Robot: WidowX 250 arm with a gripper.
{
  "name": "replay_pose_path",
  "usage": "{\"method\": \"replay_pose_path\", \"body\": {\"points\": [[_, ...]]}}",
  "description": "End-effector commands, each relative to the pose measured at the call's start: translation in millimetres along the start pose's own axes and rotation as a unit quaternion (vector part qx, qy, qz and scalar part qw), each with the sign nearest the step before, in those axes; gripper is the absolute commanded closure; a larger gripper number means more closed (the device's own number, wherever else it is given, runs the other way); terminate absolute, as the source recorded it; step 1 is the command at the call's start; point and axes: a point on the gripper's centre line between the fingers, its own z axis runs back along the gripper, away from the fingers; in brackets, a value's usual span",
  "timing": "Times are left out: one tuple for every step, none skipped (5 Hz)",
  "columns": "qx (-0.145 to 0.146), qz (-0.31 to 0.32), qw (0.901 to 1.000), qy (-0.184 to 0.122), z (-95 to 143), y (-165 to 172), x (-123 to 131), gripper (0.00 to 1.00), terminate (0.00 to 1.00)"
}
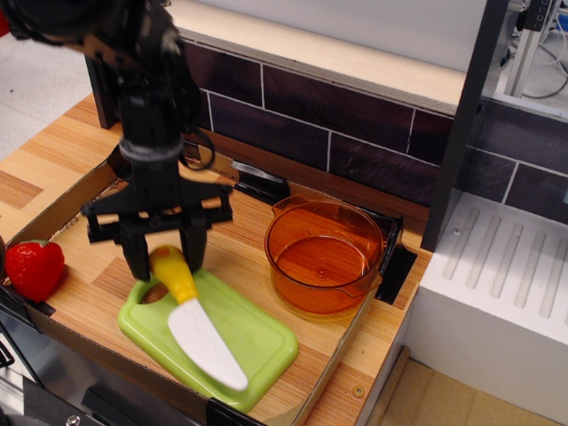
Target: Put knife on cutting board
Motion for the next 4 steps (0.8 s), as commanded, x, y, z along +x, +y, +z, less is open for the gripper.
{"method": "replay_pose_path", "body": {"points": [[0.002, -0.017, 0.9997, -0.017, -1.8, -6.8, -6.0, 1.0, 0.0], [0.003, -0.021, 0.9996, -0.021, 4.6, -6.4, -1.0, 0.0, 0.0], [-0.005, -0.013, 0.9998, -0.017, 13.1, -6.3, 3.2, 0.0, 0.0], [-0.025, -0.034, 0.9987, -0.028, 38.5, -5.9, 6.3, 0.0, 0.0]]}}
